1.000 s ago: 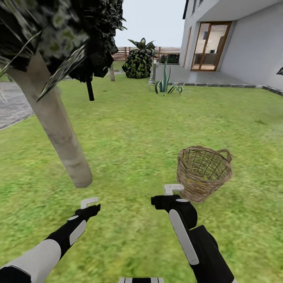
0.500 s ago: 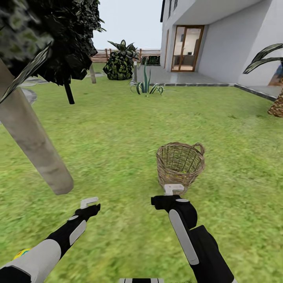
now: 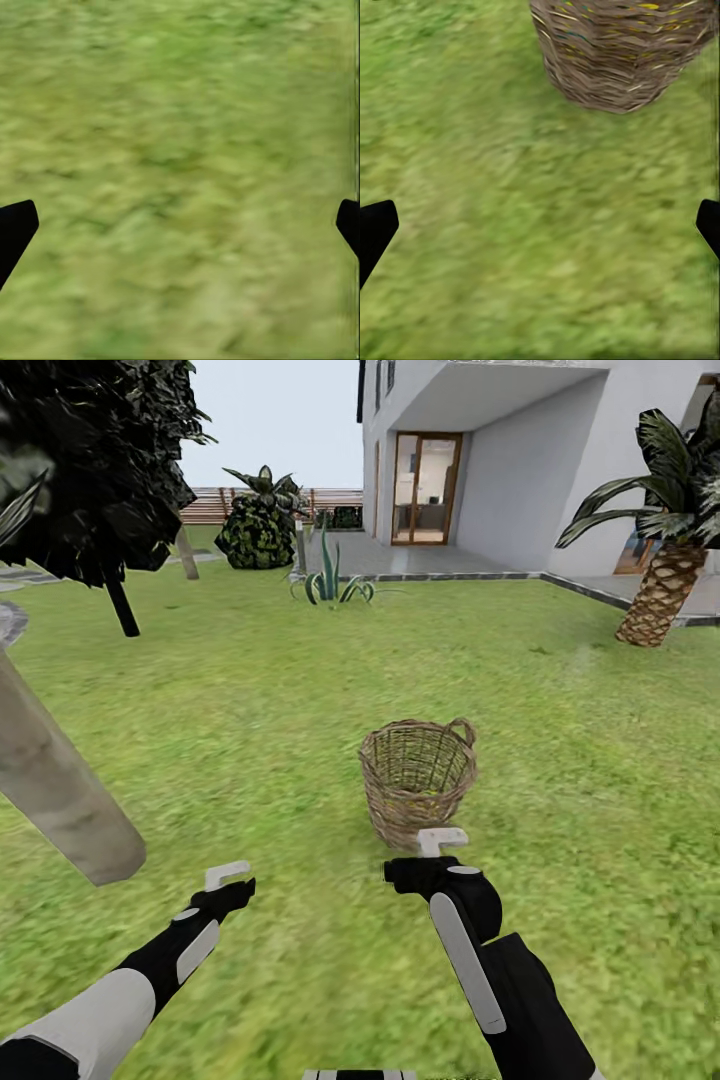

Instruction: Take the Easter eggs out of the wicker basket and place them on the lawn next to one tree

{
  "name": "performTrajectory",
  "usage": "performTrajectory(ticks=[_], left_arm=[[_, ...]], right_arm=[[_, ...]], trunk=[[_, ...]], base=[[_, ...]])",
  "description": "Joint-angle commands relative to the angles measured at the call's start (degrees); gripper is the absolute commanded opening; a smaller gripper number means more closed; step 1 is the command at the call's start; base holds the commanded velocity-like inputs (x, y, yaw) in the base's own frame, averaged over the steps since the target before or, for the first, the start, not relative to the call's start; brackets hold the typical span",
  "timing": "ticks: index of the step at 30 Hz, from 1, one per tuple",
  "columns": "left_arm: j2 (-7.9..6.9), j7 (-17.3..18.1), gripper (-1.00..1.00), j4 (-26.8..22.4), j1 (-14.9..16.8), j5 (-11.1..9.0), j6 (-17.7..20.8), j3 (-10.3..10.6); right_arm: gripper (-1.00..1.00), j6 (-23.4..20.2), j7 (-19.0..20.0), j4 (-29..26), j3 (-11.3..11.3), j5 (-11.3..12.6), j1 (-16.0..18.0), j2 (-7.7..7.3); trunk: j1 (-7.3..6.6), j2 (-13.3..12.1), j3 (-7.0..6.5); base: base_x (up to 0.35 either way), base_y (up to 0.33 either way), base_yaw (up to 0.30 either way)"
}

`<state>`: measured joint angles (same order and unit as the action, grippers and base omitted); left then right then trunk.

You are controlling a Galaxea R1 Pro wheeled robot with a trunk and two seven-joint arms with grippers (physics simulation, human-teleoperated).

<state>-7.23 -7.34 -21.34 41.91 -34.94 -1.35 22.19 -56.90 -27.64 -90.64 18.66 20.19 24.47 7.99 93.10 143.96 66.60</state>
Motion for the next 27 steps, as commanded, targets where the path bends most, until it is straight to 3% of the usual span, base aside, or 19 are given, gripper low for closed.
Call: performTrajectory(ticks=[1, 5, 14, 27], left_arm=[[-0.07, -0.4, 1.00, -0.1, 0.0, -0.5, -0.1, 0.5], [-0.07, -0.4, 1.00, 0.0, 0.0, -0.5, -0.1, 0.5], [-0.07, -0.4, 1.00, 0.0, 0.0, -0.5, -0.1, 0.5], [-0.07, -0.4, 1.00, 0.1, 0.0, -0.4, -0.1, 0.5]], right_arm=[[1.00, -0.1, -0.6, 0.0, 0.1, 0.6, 0.1, 0.01], [1.00, -0.1, -0.6, 0.0, 0.1, 0.6, 0.1, 0.01], [1.00, -0.1, -0.6, 0.0, 0.1, 0.6, 0.1, 0.01], [1.00, -0.1, -0.6, -0.1, 0.1, 0.6, 0.1, 0.01]], trunk=[[-0.01, 0.0, 0.01], [-0.01, 0.0, -0.14], [-0.24, -0.1, -2.45], [-0.58, -0.3, -5.38]], base=[[0.000, 0.000, -0.260], [0.000, 0.000, -0.260], [0.000, 0.000, -0.245], [0.000, 0.000, -0.029]])
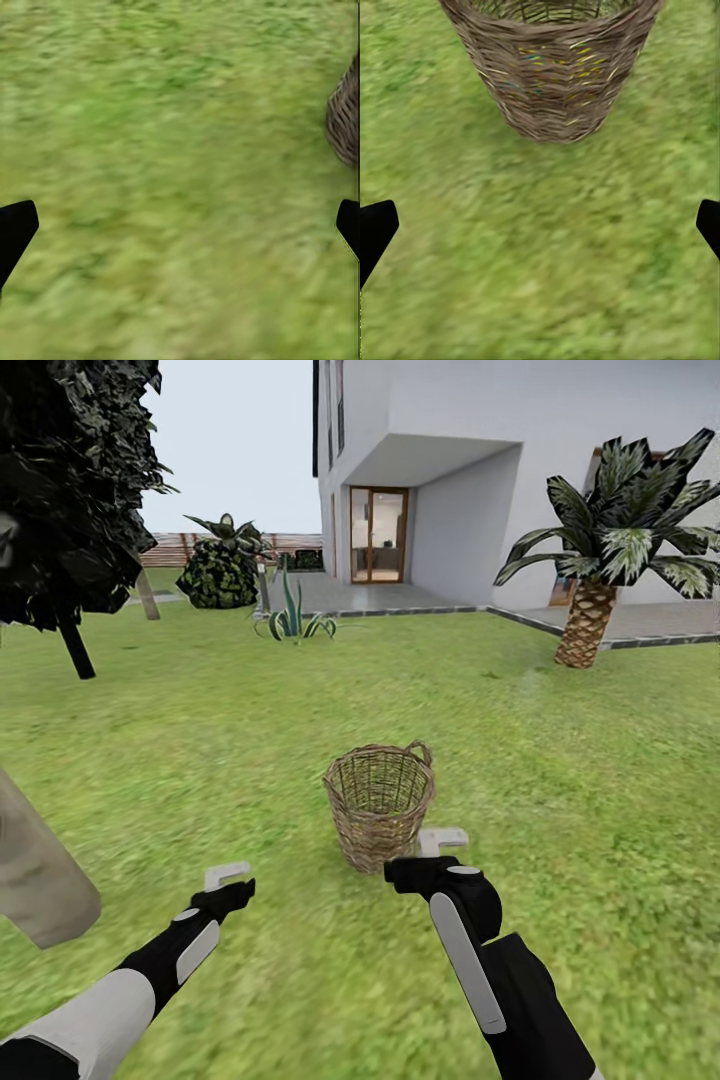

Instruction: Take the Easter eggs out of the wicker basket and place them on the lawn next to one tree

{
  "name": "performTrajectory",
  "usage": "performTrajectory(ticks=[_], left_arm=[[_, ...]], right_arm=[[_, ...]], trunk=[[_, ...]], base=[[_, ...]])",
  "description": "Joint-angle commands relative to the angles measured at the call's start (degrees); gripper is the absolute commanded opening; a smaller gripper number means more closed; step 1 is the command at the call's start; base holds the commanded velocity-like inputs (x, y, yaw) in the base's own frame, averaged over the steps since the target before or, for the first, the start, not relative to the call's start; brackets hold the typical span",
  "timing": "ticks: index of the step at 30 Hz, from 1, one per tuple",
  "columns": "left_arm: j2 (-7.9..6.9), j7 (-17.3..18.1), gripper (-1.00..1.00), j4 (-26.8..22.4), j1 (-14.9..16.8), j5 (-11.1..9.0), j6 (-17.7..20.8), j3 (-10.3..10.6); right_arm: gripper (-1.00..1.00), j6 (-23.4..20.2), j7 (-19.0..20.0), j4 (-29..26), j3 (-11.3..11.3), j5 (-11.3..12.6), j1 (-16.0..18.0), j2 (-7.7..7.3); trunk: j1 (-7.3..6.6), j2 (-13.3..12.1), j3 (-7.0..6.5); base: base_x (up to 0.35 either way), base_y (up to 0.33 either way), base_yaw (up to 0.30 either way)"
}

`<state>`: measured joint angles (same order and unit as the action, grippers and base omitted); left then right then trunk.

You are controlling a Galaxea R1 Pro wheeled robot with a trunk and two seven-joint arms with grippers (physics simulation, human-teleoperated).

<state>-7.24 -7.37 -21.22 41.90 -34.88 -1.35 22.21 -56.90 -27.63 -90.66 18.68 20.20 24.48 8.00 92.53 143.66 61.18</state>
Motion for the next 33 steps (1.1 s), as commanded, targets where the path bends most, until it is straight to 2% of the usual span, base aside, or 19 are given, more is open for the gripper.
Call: performTrajectory(ticks=[1, 11, 33], left_arm=[[-0.06, -0.4, 1.00, -0.1, 0.0, -0.5, -0.1, 0.5], [0.01, -0.3, 1.00, 0.0, 0.0, -0.5, -0.1, 0.6], [0.03, -0.3, 1.00, -0.1, 0.0, -0.4, -0.1, 0.6]], right_arm=[[1.00, -0.1, -0.6, 0.0, 0.0, 0.6, 0.0, 0.00], [1.00, -0.1, -0.6, 0.0, 0.0, 0.6, 0.0, 0.00], [1.00, -0.1, -0.6, 0.0, 0.0, 0.6, 0.0, 0.00]], trunk=[[-0.03, 0.0, -0.18], [-0.29, -0.1, -2.47], [-0.87, -0.4, -7.98]], base=[[0.000, 0.000, 0.000], [0.000, 0.000, -0.059], [0.000, 0.000, -0.257]])
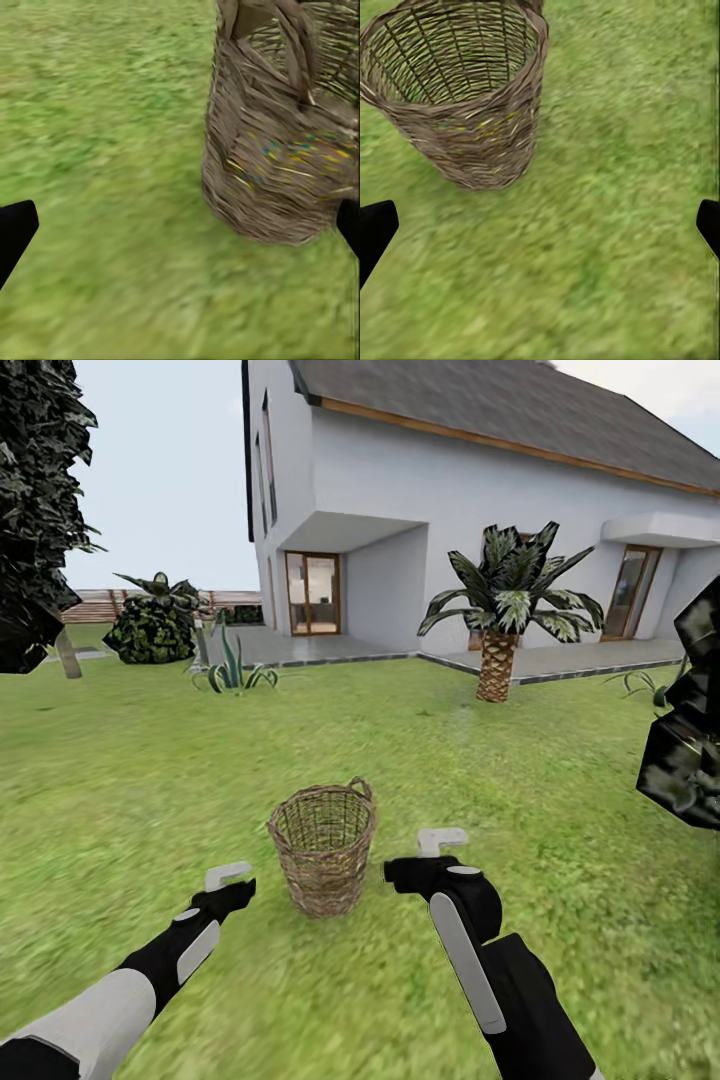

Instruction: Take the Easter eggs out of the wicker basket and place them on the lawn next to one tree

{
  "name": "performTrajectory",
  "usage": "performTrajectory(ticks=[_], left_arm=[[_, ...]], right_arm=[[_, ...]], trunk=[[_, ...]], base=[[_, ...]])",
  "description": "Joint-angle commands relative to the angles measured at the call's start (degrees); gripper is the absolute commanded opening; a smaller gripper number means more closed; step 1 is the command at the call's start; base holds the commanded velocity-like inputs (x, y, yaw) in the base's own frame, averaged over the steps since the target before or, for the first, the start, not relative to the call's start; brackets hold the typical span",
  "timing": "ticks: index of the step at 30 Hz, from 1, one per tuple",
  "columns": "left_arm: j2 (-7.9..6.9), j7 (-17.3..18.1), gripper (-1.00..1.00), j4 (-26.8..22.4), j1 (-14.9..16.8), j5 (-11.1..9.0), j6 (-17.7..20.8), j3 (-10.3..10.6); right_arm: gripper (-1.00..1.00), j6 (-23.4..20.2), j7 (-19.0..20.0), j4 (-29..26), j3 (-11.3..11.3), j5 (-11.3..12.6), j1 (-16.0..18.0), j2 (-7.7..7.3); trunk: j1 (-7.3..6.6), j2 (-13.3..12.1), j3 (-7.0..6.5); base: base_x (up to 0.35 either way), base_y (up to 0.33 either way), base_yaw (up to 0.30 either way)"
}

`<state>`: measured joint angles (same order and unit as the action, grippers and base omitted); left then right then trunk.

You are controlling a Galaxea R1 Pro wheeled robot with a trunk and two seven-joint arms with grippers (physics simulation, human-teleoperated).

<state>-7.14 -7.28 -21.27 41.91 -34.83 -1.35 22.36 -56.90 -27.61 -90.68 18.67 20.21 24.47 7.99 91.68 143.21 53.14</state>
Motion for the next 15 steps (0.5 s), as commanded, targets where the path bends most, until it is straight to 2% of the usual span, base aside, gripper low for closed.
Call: performTrajectory(ticks=[1, 6, 15], left_arm=[[-0.07, -0.4, 1.00, -0.1, 0.0, -0.5, -0.1, 0.5], [-0.07, -0.4, 1.00, 0.0, 0.0, -0.5, -0.1, 0.5], [-0.05, -0.4, 1.00, 0.0, 0.0, -0.4, -0.1, 0.6]], right_arm=[[1.00, -0.1, -0.6, 0.0, 0.1, 0.6, 0.1, 0.01], [1.00, -0.1, -0.6, 0.0, 0.1, 0.5, 0.1, 0.01], [1.00, -0.1, -0.6, 0.0, 0.1, 0.5, 0.1, 0.01]], trunk=[[-0.23, -0.4, -0.14], [-1.33, -2.4, -1.06], [-3.30, -6.0, -2.69]], base=[[0.000, 0.000, -0.211], [0.000, 0.000, -0.103], [0.000, 0.000, -0.016]])
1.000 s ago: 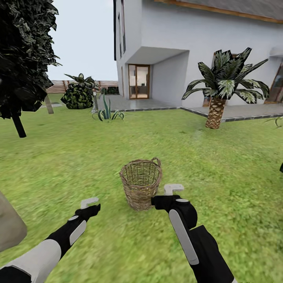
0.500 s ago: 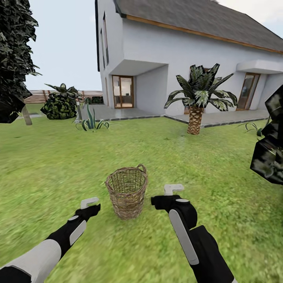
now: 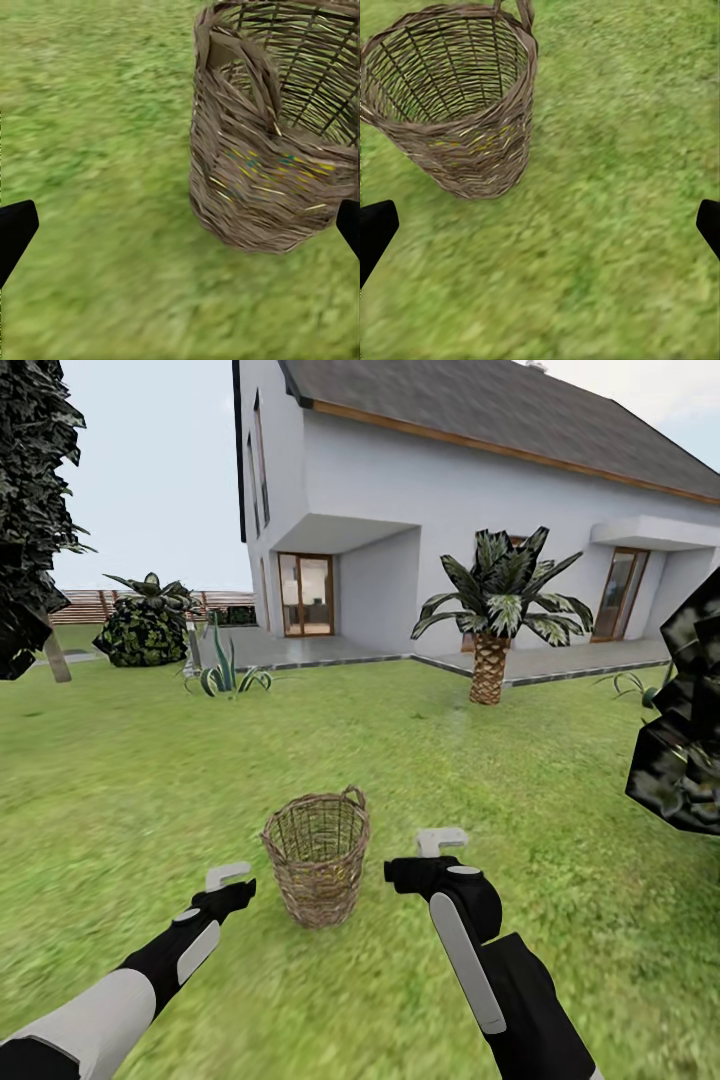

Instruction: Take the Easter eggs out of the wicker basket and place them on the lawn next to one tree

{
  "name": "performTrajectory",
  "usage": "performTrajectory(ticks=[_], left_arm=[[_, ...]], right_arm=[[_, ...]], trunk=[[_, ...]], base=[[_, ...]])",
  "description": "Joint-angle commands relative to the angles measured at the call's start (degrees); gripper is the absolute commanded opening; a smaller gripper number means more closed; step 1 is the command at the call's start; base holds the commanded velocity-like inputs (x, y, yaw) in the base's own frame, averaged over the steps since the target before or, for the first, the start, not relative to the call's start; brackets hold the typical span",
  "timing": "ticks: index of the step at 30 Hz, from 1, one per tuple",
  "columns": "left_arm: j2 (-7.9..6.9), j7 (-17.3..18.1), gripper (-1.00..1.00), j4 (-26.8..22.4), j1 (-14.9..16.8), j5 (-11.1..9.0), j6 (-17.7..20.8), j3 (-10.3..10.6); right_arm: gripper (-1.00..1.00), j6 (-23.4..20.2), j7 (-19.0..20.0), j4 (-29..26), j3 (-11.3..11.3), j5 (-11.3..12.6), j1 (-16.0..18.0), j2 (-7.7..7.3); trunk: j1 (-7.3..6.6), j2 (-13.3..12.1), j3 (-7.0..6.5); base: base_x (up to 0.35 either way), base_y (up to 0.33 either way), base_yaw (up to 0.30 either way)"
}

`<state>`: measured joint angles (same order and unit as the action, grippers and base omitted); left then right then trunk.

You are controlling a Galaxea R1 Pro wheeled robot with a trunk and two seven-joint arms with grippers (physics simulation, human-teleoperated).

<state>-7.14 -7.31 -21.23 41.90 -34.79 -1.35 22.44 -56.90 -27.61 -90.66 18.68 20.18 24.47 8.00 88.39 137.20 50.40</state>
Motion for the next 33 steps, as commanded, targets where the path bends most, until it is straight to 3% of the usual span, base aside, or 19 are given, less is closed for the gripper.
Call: performTrajectory(ticks=[1, 33], left_arm=[[-0.06, -0.4, 1.00, -0.1, 0.0, -0.5, -0.1, 0.5], [0.10, -0.4, 1.00, 0.2, 0.0, -0.5, -0.1, 0.6]], right_arm=[[1.00, -0.1, -0.6, 0.0, 0.0, 0.6, 0.0, 0.00], [1.00, -0.1, -0.6, 0.1, 0.1, 0.7, 0.0, 0.09]], trunk=[[-0.24, -0.4, -0.12], [-7.27, -13.2, -5.87]], base=[[0.000, 0.000, -0.002], [0.000, 0.000, 0.000]])
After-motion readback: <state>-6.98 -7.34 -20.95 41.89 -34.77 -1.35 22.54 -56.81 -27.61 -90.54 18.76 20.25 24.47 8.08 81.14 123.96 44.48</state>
